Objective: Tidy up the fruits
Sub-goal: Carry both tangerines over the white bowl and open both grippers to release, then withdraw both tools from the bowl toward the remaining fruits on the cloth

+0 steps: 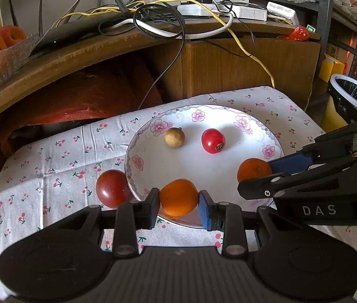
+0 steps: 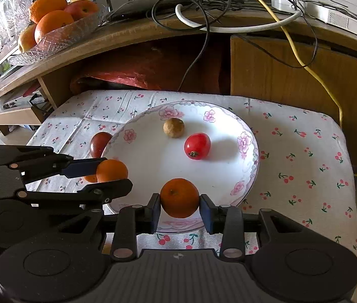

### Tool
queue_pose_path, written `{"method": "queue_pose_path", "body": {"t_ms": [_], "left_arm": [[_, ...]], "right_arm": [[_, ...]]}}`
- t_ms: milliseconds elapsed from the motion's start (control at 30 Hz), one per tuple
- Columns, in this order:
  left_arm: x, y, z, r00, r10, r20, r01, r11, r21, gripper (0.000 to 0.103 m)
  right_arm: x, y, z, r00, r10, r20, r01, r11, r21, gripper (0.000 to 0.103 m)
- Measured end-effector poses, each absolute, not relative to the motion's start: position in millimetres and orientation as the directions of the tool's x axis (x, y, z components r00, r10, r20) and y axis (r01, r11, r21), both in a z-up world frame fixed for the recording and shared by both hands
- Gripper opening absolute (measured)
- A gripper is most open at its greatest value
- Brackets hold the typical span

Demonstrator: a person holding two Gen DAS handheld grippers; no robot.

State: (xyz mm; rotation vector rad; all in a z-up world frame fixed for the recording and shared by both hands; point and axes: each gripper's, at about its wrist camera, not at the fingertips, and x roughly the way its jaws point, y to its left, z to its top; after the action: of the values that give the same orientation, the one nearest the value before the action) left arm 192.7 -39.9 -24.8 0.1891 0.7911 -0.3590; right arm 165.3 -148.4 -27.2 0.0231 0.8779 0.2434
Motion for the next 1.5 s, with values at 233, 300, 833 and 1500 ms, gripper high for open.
{"method": "queue_pose_path", "body": {"t_ms": [233, 300, 833, 1500], "left_arm": [[193.0, -40.1, -24.5, 0.648, -0.24, -0.723, 0.381, 0.924, 0.035, 0.04], [193.2, -40.2, -24.7, 0.649, -0.238, -0.723, 0.38, 0.924, 0.037, 0.041], [189.4, -35.3, -17.0, 0.66, -0.24, -0.712, 0.368, 0.93, 0.028, 0.046], [171.0, -26.2, -6.6, 0.665, -0.247, -0.704, 0.382, 0.923, 0.037, 0.046]], "right_arm": [[165.5, -148.1, -26.8, 0.614, 0.219, -0.758, -0.2, 0.973, 0.119, 0.033], [165.5, -148.0, -26.9, 0.615, 0.217, -0.758, -0.199, 0.973, 0.118, 0.033], [161.3, -151.3, -20.5, 0.633, 0.22, -0.742, -0.199, 0.973, 0.119, 0.036], [149.7, -139.1, -11.8, 0.633, 0.239, -0.736, -0.238, 0.965, 0.109, 0.036]]}}
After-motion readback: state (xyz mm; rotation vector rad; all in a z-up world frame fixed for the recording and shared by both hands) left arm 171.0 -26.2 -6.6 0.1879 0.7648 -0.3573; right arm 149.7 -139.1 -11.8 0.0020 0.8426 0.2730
